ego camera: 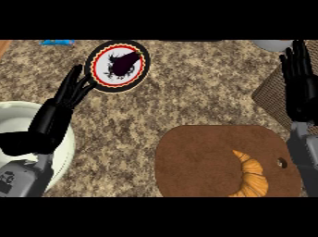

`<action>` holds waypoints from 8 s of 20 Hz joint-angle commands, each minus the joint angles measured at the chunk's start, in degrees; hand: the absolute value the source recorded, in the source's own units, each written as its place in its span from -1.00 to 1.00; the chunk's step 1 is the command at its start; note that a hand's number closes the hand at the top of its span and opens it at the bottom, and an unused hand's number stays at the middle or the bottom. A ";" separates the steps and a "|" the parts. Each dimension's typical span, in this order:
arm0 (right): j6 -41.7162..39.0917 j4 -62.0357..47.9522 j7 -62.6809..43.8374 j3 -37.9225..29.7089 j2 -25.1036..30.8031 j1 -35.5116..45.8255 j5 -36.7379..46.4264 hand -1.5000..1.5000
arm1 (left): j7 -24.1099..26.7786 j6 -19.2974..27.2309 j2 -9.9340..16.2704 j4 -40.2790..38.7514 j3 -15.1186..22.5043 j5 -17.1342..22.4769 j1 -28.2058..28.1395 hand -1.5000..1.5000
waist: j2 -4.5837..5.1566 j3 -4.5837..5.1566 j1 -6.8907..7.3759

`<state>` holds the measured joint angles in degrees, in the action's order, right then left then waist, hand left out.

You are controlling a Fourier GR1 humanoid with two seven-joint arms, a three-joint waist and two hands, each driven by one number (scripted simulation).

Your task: Pick the croissant from the cutting board and place it in the basket

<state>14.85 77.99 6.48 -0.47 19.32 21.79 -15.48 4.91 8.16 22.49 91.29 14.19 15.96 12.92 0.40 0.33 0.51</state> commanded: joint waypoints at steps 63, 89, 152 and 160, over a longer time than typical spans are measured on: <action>-40.40 35.45 9.71 -8.91 0.45 -43.51 40.98 -1.00 | -17.82 -0.48 -4.82 -12.22 -8.27 -16.22 -1.10 0.00 | -0.44 -0.35 -0.60; -41.68 34.51 0.88 -0.73 -9.58 -36.01 52.79 -1.00 | -21.61 -6.55 -8.75 -5.29 -14.34 -20.68 -3.93 0.00 | -0.48 -0.33 -0.54; -58.86 67.79 -9.00 -10.98 -13.44 -34.87 32.86 1.00 | -19.56 -9.54 -10.90 -9.36 -18.56 -23.27 -1.64 0.00 | -0.42 0.03 -1.02; -58.54 61.85 -21.36 -24.76 -1.36 -15.68 30.18 1.00 | -18.82 -10.18 -9.87 -9.88 -19.17 -23.22 -2.03 0.00 | -0.66 0.07 -0.75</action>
<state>-42.83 135.96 -7.55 -18.74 11.66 -0.82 16.94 -13.78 -1.43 11.58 81.70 -4.26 -7.51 10.64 -0.15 0.43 -0.31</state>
